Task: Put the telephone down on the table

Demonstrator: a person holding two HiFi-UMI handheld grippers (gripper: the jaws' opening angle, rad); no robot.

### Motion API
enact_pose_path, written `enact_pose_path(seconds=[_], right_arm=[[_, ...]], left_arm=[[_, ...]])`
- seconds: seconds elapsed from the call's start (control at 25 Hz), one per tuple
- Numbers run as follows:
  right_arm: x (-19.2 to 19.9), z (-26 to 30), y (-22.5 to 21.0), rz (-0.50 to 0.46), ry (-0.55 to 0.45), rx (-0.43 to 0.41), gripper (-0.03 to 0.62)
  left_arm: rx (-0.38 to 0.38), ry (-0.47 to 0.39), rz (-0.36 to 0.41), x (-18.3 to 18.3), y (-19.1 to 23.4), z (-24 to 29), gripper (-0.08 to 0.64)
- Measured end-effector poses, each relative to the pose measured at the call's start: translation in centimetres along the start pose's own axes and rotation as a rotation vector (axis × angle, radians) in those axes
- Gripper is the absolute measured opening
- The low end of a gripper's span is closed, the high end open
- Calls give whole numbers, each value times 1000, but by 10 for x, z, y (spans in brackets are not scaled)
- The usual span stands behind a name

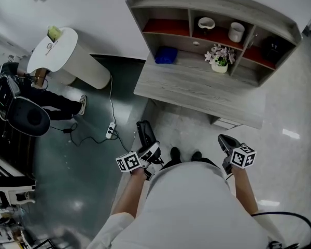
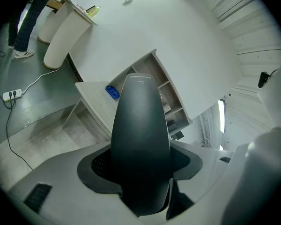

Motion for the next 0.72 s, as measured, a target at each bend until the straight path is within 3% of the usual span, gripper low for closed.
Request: enact_pose_path(seconds=[0.4,0.72], right_arm=[[12,0,-14,-15,37,-39,20],[-4,15,-11,-32,49,-42,20]], left_arm=[[-12,-36,-50,29,-1,-4,298],[-18,-42,-32,5,5,3,298]])
Point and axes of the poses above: the fingertips, and each gripper's own axes: z forward along the fingers, y to its left, x out of its underside, the point moved 9 cm from there along -z, backward along the fingers, and after that the axes turned 1 degree about x, right-handed, at the moved point
